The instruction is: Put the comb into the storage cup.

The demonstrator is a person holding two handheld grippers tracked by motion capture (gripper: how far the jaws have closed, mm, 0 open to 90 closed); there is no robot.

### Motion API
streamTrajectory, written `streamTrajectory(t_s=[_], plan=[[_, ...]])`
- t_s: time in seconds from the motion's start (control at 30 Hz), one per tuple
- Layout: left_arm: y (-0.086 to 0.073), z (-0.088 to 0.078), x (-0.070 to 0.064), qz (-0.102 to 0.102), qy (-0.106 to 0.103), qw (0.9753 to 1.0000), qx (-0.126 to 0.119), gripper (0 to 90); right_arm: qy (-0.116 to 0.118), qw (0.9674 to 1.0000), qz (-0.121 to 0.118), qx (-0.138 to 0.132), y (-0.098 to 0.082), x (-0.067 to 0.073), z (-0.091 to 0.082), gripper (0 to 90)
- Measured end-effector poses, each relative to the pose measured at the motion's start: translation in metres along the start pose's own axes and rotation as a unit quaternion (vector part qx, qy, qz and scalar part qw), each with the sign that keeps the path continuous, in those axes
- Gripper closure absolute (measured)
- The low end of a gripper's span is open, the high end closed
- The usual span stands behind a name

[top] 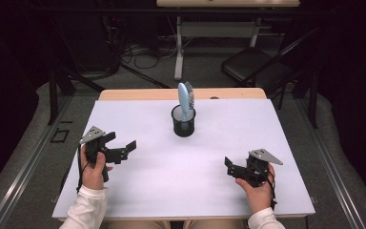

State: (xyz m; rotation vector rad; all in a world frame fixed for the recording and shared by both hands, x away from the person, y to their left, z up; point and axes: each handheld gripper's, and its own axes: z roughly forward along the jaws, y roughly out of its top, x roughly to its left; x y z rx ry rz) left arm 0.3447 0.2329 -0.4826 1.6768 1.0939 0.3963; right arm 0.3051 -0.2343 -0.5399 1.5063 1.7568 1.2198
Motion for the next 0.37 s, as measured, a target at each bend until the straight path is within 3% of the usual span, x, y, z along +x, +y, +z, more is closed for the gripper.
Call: streamTrajectory(t_s=[0.37], plan=[[0.0001,-0.0001,0.0009,-0.001,0.0,1.0,-0.001,1.0,-0.001,1.0,0.005,-0.001,-0.0006,-0.0008,-0.001,1.8]])
